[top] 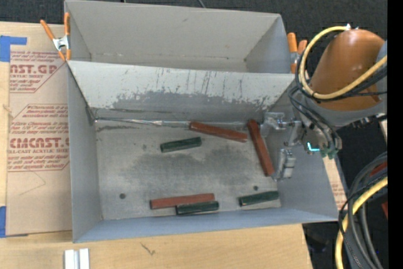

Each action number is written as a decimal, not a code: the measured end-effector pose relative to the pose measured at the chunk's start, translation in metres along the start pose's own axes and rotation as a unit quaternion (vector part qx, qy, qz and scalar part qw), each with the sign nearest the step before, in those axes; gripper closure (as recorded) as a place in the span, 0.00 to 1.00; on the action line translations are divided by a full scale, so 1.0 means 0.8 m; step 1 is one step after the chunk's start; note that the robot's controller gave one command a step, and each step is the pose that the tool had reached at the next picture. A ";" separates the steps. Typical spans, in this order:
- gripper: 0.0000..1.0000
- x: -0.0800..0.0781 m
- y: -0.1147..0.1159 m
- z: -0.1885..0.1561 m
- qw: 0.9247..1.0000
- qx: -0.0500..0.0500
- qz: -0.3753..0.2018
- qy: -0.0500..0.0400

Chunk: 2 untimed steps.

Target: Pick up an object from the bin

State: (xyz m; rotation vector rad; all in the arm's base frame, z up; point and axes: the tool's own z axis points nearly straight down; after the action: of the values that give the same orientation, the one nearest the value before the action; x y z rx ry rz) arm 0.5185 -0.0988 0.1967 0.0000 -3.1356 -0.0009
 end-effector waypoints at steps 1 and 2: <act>0.00 -0.002 0.000 -0.005 1.000 0.001 -0.001 -0.004; 0.00 0.009 -0.007 0.060 1.000 0.001 0.004 -0.007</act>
Offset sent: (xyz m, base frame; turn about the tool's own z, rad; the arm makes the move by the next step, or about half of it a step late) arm -0.0249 -0.0149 -0.1267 0.0213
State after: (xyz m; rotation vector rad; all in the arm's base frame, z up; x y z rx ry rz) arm 0.5110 -0.1044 0.1491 -0.0125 -3.1493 0.0026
